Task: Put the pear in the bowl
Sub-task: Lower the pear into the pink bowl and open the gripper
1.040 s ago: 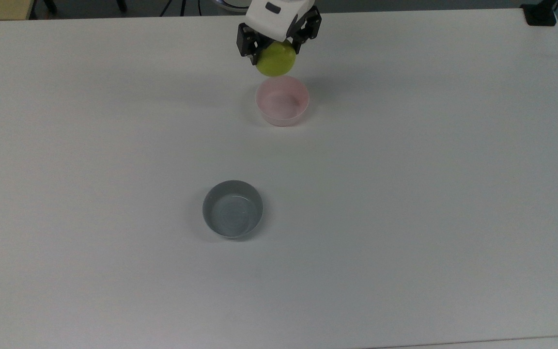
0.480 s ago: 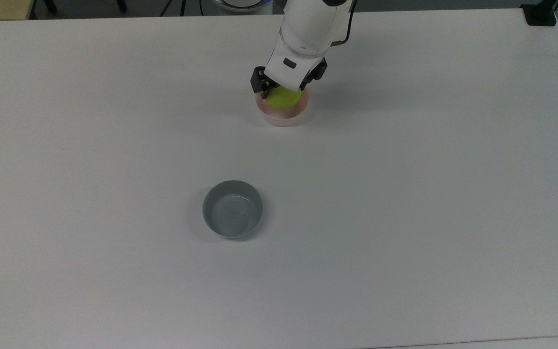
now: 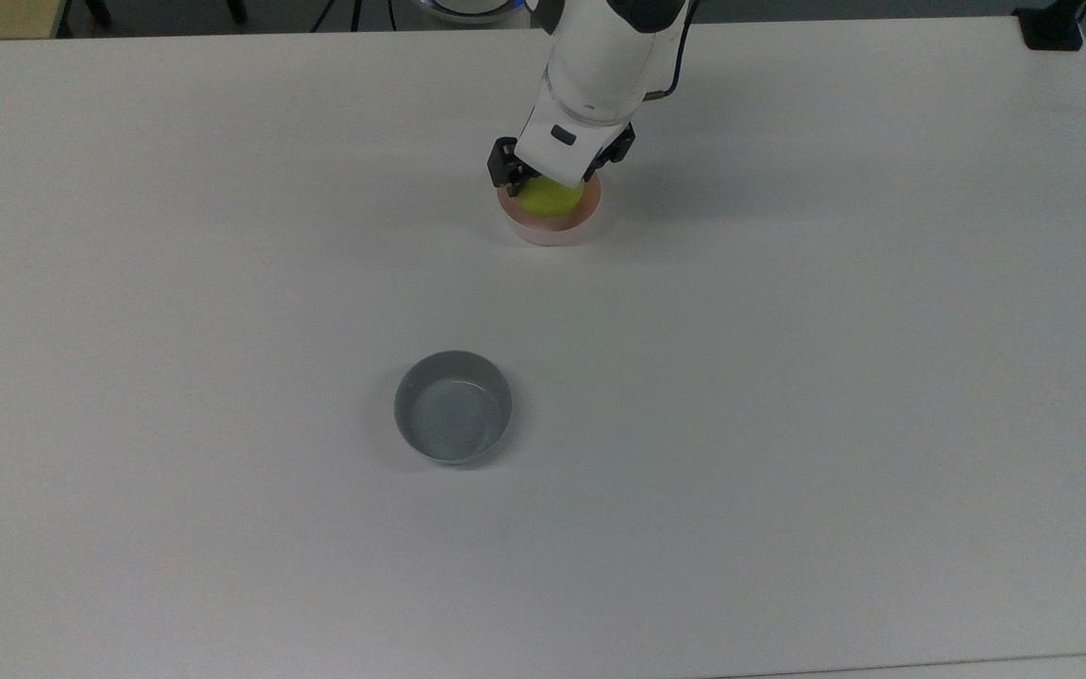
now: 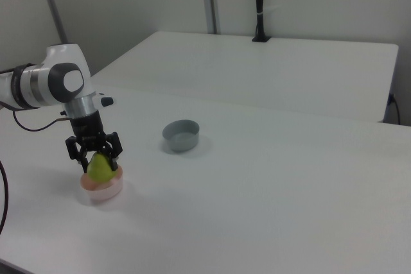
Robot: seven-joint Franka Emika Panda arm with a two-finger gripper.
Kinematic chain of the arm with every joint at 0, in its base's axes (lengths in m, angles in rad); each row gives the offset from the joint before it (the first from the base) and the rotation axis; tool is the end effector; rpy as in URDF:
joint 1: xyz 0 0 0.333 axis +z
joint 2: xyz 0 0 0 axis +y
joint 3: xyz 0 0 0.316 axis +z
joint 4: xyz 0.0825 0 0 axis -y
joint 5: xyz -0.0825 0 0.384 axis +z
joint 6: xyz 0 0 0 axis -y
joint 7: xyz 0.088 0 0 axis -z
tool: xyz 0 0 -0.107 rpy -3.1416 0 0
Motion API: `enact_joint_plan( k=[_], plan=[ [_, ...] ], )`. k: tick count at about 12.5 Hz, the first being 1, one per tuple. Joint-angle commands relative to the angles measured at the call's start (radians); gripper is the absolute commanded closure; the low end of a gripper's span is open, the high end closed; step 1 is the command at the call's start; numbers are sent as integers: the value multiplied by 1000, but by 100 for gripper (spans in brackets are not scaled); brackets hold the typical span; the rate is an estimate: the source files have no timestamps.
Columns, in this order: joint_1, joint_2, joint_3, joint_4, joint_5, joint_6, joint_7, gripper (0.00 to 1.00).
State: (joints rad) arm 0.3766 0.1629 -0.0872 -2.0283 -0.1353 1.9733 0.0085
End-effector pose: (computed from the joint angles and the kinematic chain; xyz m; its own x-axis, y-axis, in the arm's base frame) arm 0.5353 0.1513 0.3528 0.9223 0.3189 -0.2182 0.3506 -0.9280 0.1256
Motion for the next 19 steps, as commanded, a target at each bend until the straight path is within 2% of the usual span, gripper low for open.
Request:
enact_joint_plan(
  k=[1, 2, 3, 4, 5, 14, 19],
  plan=[
    [11, 10, -8, -4, -17, 16, 33, 29],
    [11, 10, -8, -4, -17, 16, 33, 21],
    [11, 10, -8, -4, -17, 16, 34, 20],
    [11, 10, -8, -4, -17, 16, 34, 10],
    [11, 10, -8, -4, -17, 15, 39, 4],
    [11, -14, -8, 14, -17, -11, 47, 3],
    [1, -40, -8, 199, -10, -190, 47, 0]
  ],
)
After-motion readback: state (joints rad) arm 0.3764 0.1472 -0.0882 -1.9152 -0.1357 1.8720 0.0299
